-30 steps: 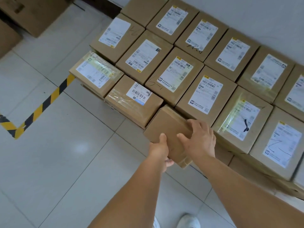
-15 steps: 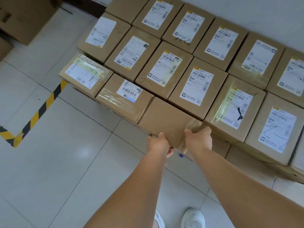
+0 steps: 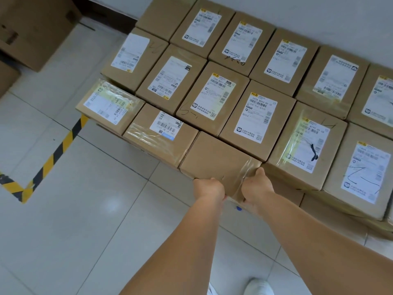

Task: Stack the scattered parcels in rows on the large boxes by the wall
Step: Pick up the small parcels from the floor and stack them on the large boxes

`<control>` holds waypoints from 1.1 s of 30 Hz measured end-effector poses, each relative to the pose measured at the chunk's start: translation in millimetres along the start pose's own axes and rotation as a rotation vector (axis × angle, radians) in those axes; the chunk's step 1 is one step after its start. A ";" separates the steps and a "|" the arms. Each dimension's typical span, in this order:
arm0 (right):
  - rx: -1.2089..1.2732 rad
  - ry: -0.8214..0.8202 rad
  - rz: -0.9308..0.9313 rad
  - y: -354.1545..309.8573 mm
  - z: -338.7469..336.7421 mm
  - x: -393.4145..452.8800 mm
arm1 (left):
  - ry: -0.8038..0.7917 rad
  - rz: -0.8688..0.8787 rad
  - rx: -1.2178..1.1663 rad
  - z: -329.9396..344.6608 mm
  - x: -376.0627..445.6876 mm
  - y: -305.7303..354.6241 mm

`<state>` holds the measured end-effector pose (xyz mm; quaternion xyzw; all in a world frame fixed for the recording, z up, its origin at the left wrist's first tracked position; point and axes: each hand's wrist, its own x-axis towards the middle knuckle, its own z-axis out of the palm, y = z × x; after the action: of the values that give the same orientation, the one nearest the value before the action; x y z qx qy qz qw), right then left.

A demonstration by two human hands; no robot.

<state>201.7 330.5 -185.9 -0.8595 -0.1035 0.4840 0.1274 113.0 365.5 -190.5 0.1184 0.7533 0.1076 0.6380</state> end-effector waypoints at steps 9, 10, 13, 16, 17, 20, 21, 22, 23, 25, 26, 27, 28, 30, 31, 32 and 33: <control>0.074 -0.025 -0.006 1.8 -16.4 -22.3 | 0.031 0.126 0.162 -1.4 -30.0 -5.8; 0.081 -0.025 -0.028 2.7 -21.7 -28.4 | 0.037 0.143 0.180 -1.5 -39.2 -5.8; 0.081 -0.005 -0.116 9.9 -41.6 -49.5 | 0.041 0.229 0.268 -3.5 -70.8 -6.2; 0.052 0.078 -0.231 24.8 -65.7 -76.0 | 0.029 0.397 0.401 -7.8 -104.0 -12.1; 0.049 0.106 -0.264 31.5 -73.8 -84.5 | 0.014 0.454 0.475 -9.2 -117.1 -15.5; 0.040 0.166 -0.317 54.2 -98.9 -110.1 | -0.058 0.604 0.665 -11.9 -148.6 -26.8; 0.038 0.187 -0.312 63.3 -107.1 -117.8 | -0.076 0.647 0.727 -11.7 -159.7 -30.0; 0.039 0.209 -0.300 71.9 -115.0 -125.3 | -0.095 0.688 0.791 -10.7 -169.5 -33.5; 0.049 0.232 -0.285 81.1 -122.6 -132.7 | -0.120 0.729 0.851 -8.9 -178.4 -37.6; 0.081 0.283 -0.252 98.9 -137.0 -147.4 | -0.188 0.803 0.949 -2.4 -195.8 -46.5; 0.094 0.310 -0.230 108.0 -143.8 -154.6 | -0.223 0.839 0.992 2.5 -203.4 -51.6; 0.102 0.336 -0.207 117.0 -150.3 -161.4 | -0.250 0.864 1.036 8.0 -210.5 -56.7; 0.110 0.363 -0.183 126.3 -156.6 -167.6 | -0.268 0.884 1.081 13.9 -217.7 -61.9; 0.121 0.422 -0.144 146.5 -168.4 -179.3 | -0.309 0.923 1.180 26.6 -232.2 -73.7; 0.114 0.450 -0.132 156.7 -174.1 -185.1 | -0.340 0.939 1.222 32.6 -239.8 -80.1; 0.104 0.473 -0.118 166.5 -179.9 -191.3 | -0.373 0.960 1.264 38.1 -247.7 -86.8; 0.094 0.492 -0.098 176.9 -185.8 -198.1 | -0.403 0.982 1.308 43.8 -255.2 -93.9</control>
<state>269.9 81.3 10.0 -0.9385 -0.0884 0.2581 0.2117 192.6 196.3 11.7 0.7954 0.3984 -0.1084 0.4437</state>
